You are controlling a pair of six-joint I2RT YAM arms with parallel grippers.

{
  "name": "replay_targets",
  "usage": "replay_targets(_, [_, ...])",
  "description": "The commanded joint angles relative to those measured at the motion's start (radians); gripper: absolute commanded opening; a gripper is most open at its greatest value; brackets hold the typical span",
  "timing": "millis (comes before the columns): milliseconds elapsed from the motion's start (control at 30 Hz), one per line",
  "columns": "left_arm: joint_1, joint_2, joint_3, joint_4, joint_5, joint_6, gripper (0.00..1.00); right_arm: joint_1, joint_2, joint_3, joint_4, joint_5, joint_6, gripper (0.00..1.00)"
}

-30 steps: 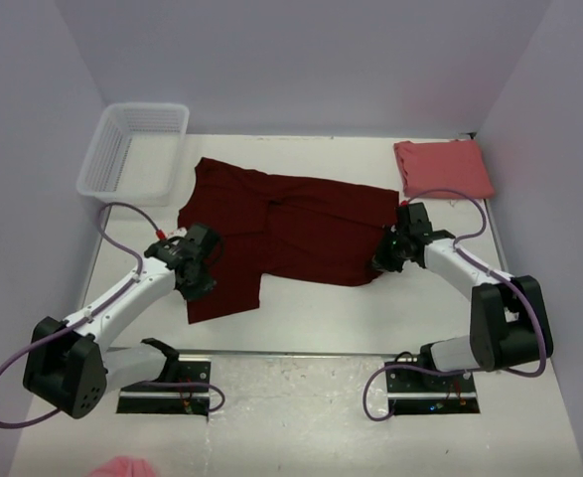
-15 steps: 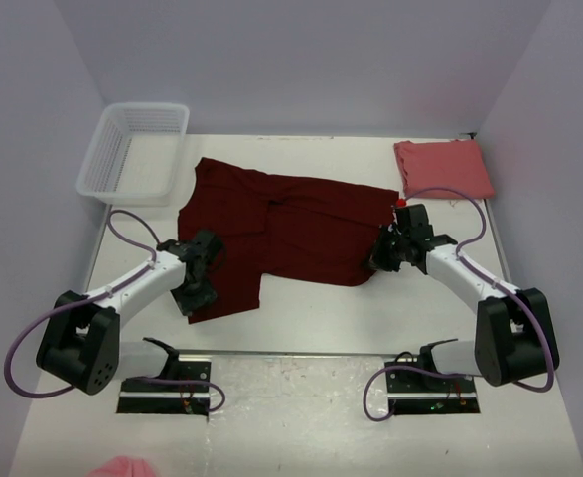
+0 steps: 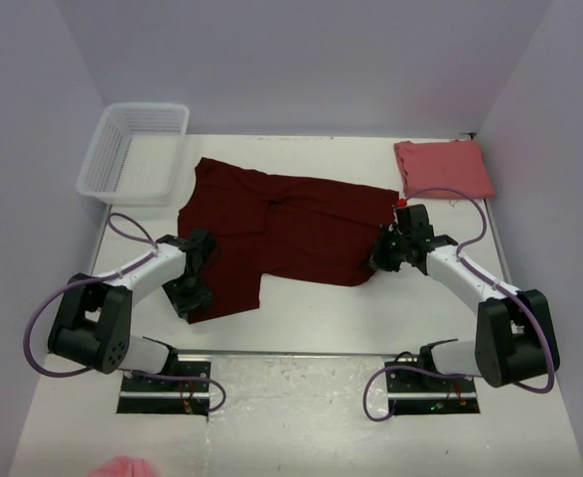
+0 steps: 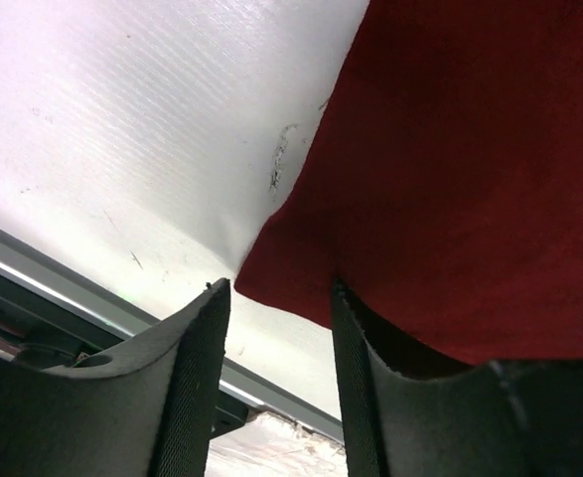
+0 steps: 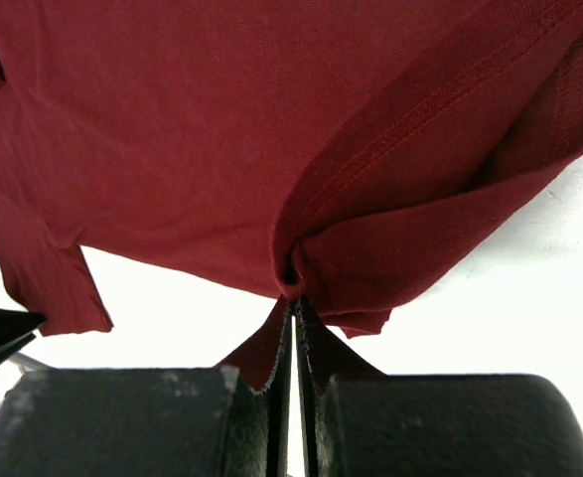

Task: Fold and stack the t-shirts
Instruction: Grap the side of the flattened tshirt closest away from the robot with both arms

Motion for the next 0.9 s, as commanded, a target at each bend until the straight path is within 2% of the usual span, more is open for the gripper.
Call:
replay_targets(0, [0.020, 0.022, 0.025, -0.014, 0.016, 0.040, 0.47, 0.004, -0.036, -0.003, 0.021, 0.006, 0.007, 0.00])
replay_targets(133, [0.028, 0.039, 0.028, -0.013, 0.021, 0.049, 0.49, 0.001, -0.042, 0.003, 0.009, 0.008, 0.010, 0.00])
replay_targets(333, [0.051, 0.094, 0.047, -0.003, 0.025, 0.083, 0.43, -0.001, -0.077, 0.002, -0.006, 0.020, 0.017, 0.00])
replay_targets(600, [0.092, 0.131, 0.053, 0.038, 0.071, 0.155, 0.41, -0.036, -0.120, 0.005, -0.035, 0.002, 0.020, 0.00])
replay_targets(867, [0.112, 0.214, 0.012, 0.148, 0.148, 0.190, 0.31, -0.056, -0.149, 0.012, -0.060, 0.002, 0.022, 0.00])
